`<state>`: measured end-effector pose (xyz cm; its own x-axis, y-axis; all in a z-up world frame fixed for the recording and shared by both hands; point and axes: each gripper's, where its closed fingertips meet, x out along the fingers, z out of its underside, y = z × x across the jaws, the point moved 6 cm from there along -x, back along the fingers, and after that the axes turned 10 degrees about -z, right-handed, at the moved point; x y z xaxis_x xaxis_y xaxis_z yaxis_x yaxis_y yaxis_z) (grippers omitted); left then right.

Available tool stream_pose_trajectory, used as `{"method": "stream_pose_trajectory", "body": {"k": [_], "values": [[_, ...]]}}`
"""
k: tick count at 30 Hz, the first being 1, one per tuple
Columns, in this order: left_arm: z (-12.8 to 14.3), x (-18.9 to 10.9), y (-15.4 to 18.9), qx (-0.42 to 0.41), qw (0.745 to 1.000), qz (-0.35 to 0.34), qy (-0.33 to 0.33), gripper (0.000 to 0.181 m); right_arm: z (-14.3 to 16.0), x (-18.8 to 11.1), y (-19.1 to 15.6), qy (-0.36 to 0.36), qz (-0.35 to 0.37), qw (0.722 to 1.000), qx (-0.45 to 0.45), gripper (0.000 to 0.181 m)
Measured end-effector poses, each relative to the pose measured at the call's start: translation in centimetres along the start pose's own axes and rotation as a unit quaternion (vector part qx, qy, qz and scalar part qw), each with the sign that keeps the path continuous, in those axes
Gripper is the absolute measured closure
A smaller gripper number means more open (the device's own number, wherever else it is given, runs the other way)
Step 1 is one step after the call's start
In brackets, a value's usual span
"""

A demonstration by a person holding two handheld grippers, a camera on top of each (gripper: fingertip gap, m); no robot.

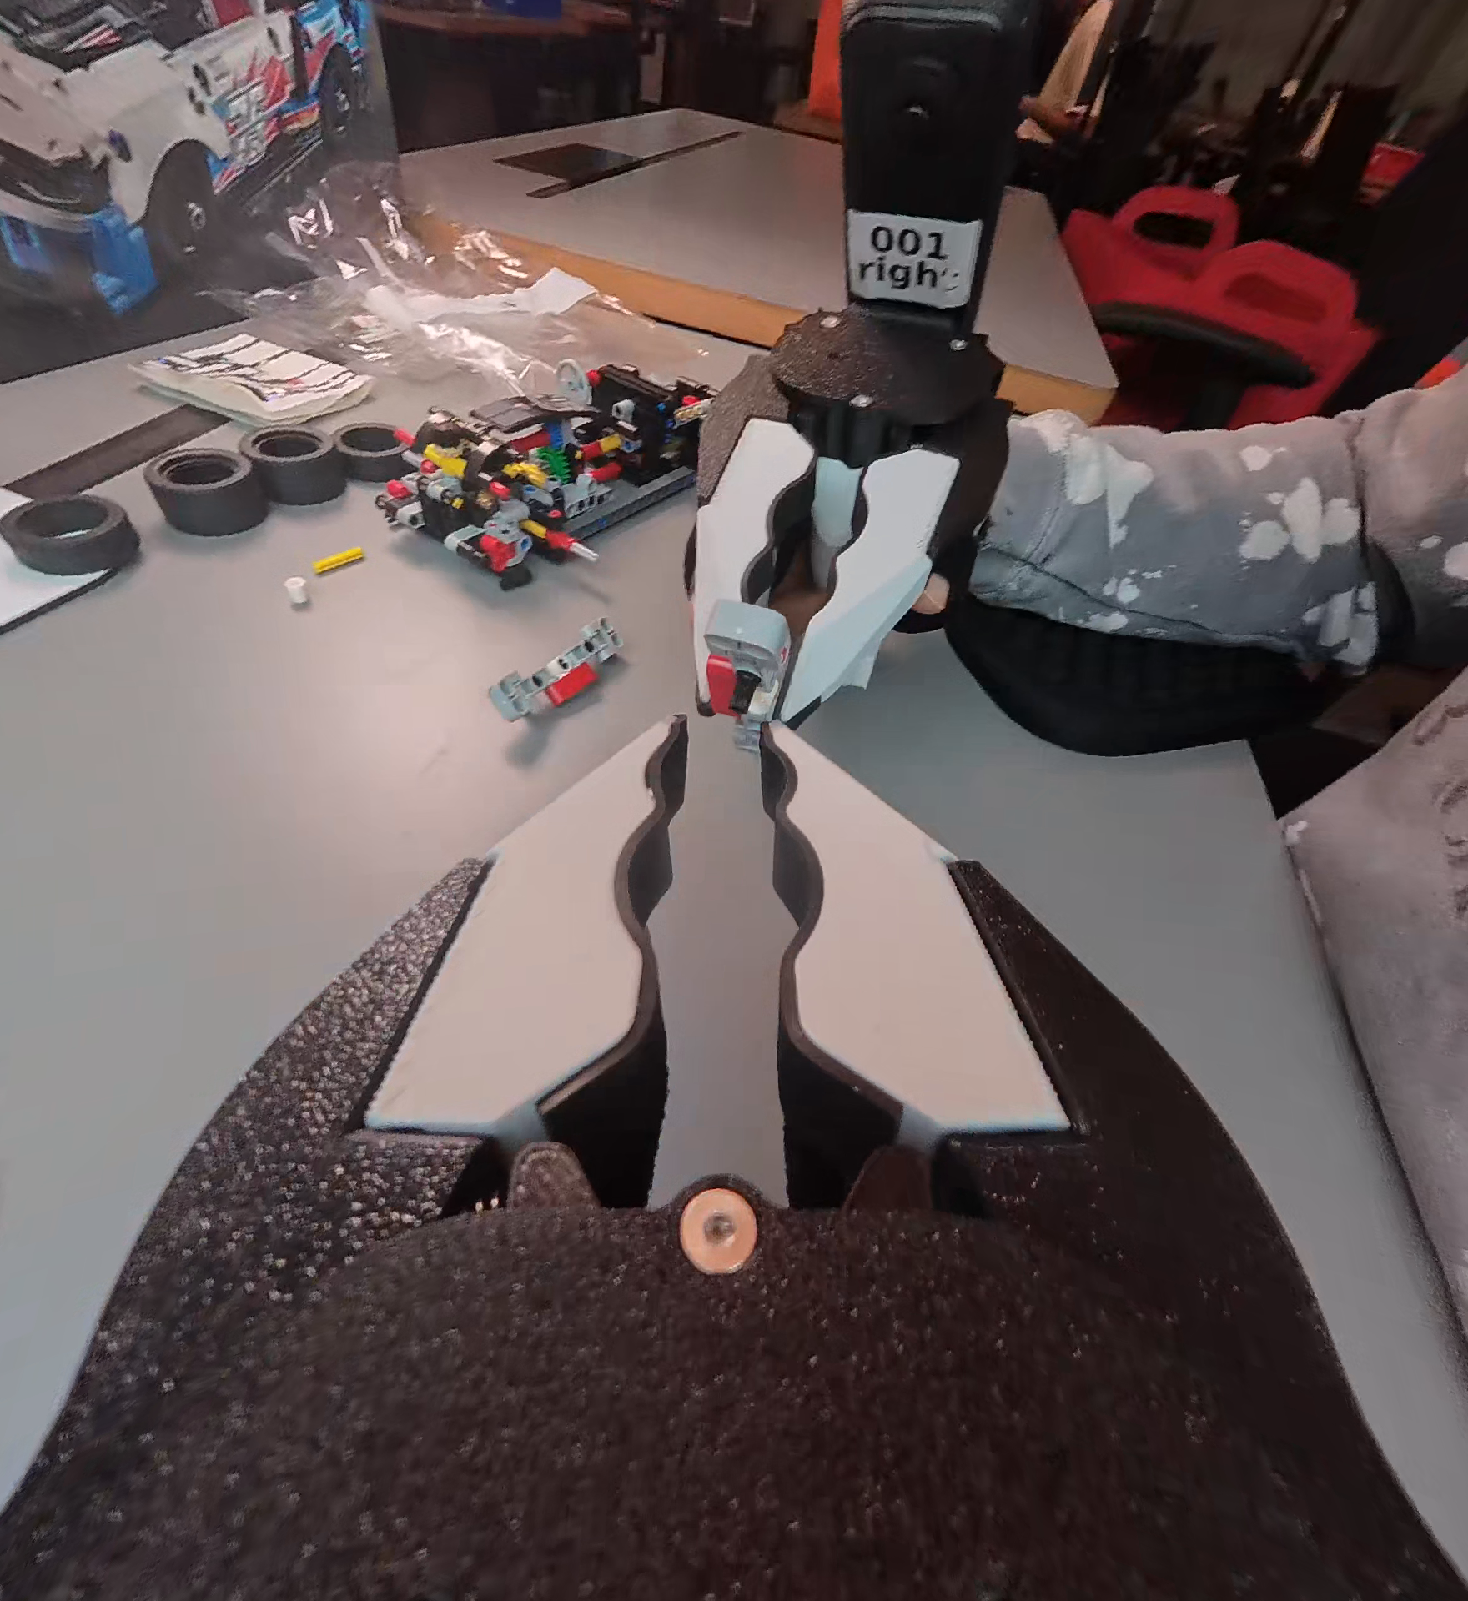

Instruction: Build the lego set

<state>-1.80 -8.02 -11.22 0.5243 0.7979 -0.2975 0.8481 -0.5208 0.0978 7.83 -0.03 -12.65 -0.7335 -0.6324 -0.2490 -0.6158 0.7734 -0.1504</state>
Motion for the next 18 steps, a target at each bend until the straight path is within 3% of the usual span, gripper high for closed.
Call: {"method": "stream_pose_trajectory", "body": {"k": [1,11,15,18], "values": [[-0.3,0.0,0.3,-0.007,1.0,0.013,0.006,0.167,-0.2,0.0,-0.2,0.011,-0.01,1.0,0.005,0.168],[-0.4,0.2,0.9,-0.002,1.0,0.007,-0.01,0.178,0.1,0.4,-0.4,-0.003,-0.018,1.0,0.018,0.167],[-0.3,0.2,1.2,0.006,1.0,0.02,-0.02,0.178,-0.9,0.2,-0.9,0.022,-0.02,1.0,-0.001,0.156],[0.0,0.4,1.6,0.019,0.999,0.028,-0.028,0.178,-0.7,0.5,-1.3,0.007,-0.021,1.0,-0.015,0.167]]}}
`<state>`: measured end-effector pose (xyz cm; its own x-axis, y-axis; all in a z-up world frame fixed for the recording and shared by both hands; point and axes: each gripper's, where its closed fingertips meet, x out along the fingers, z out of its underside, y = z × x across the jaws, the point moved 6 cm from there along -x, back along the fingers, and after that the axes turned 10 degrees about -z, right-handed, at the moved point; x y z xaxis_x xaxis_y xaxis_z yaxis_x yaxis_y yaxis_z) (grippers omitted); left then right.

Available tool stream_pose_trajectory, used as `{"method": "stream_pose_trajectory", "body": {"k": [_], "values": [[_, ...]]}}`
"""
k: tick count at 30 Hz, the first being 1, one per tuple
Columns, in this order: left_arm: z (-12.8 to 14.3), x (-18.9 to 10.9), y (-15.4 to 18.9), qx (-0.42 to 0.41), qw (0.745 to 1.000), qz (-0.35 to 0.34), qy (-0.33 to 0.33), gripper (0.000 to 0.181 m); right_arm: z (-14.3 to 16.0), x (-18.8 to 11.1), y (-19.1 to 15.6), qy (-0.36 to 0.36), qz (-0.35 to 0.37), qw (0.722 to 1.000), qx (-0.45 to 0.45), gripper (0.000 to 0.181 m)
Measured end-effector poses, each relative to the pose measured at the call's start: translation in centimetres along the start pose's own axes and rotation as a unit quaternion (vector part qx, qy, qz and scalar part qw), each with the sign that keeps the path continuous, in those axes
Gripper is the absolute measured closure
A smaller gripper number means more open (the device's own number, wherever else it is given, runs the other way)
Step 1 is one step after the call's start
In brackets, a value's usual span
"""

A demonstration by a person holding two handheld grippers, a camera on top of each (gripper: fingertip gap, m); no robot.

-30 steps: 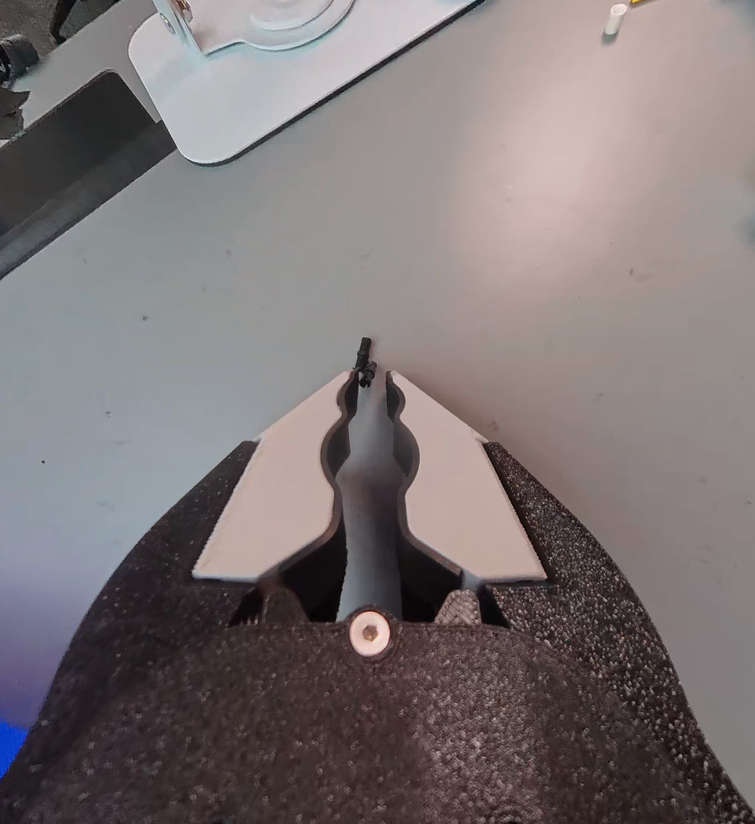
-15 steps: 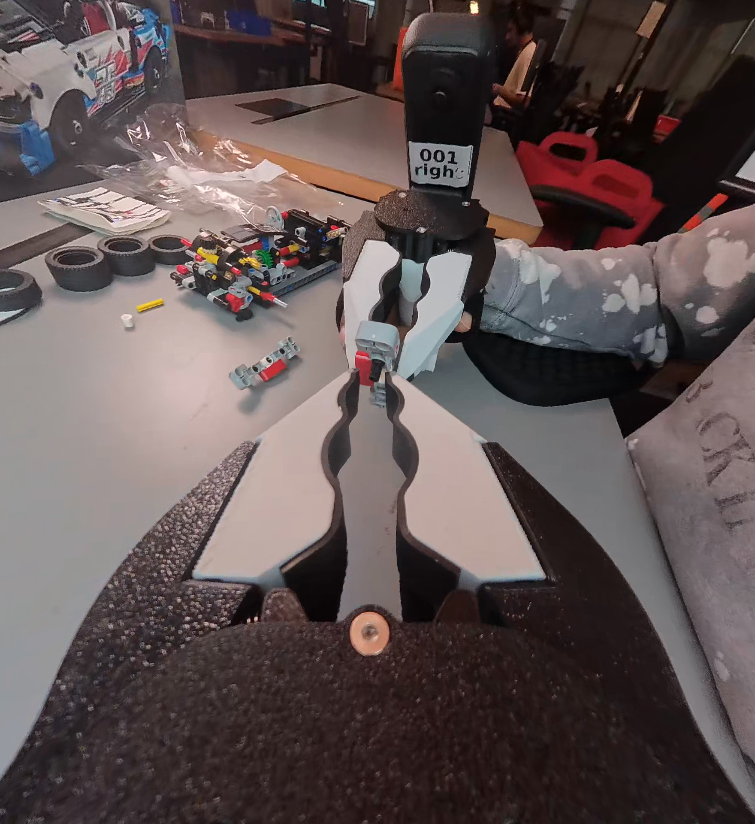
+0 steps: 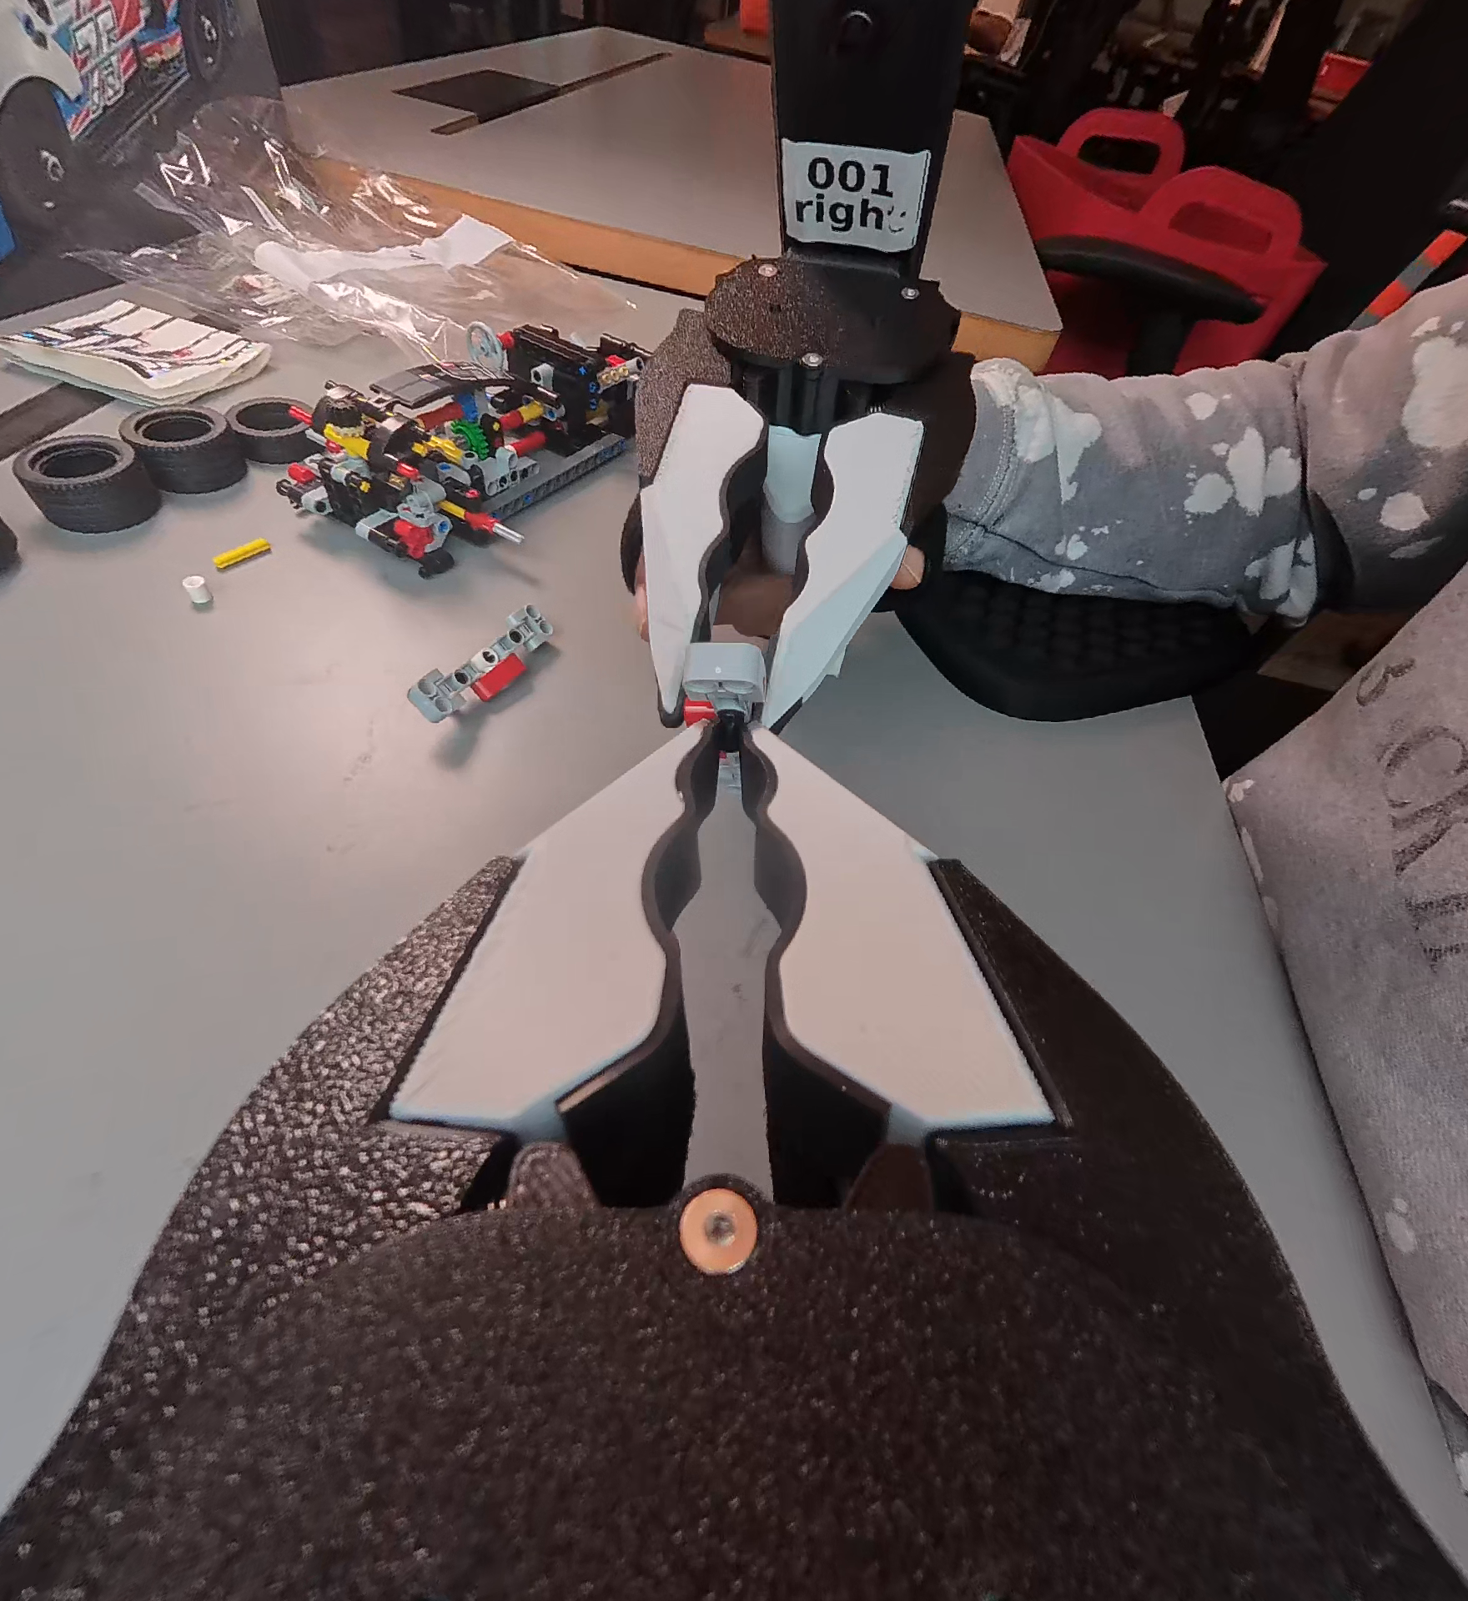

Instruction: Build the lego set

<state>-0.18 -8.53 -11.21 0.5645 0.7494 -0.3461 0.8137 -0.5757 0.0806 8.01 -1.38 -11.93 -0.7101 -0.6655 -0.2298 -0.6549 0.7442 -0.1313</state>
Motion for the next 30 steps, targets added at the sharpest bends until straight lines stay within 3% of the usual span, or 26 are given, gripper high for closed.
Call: {"method": "stream_pose_trajectory", "body": {"k": [13,15,16,20,24,26,30], "values": [[-1.3,-0.9,0.5,-0.009,0.999,0.033,0.016,0.179,-1.9,-1.2,-0.8,0.064,-0.043,0.997,-0.012,0.168],[0.2,-1.6,-1.2,-0.023,1.0,0.005,-0.005,0.179,-3.7,-4.4,0.0,0.146,-0.028,0.989,0.003,0.169],[0.7,-1.9,-1.8,-0.045,0.999,0.003,-0.009,0.18,-4.0,-5.6,0.4,0.146,-0.001,0.989,-0.007,0.168],[2.1,-1.1,-5.5,-0.037,0.989,-0.124,-0.07,0.179,-3.3,-5.4,1.0,0.145,0.006,0.989,0.023,0.168],[5.8,-1.3,-10.9,-0.005,0.932,-0.307,-0.19,0.178,-2.7,-5.5,2.3,0.204,-0.022,0.972,0.114,0.168],[6.7,-1.4,-12.5,-0.001,0.911,-0.351,-0.215,0.178,-3.0,-6.0,2.6,0.261,-0.055,0.95,0.162,0.168],[6.4,-1.4,-13.7,-0.02,0.9,-0.382,-0.21,0.178,-3.6,-6.8,3.0,0.333,-0.1,0.912,0.217,0.168]]}}
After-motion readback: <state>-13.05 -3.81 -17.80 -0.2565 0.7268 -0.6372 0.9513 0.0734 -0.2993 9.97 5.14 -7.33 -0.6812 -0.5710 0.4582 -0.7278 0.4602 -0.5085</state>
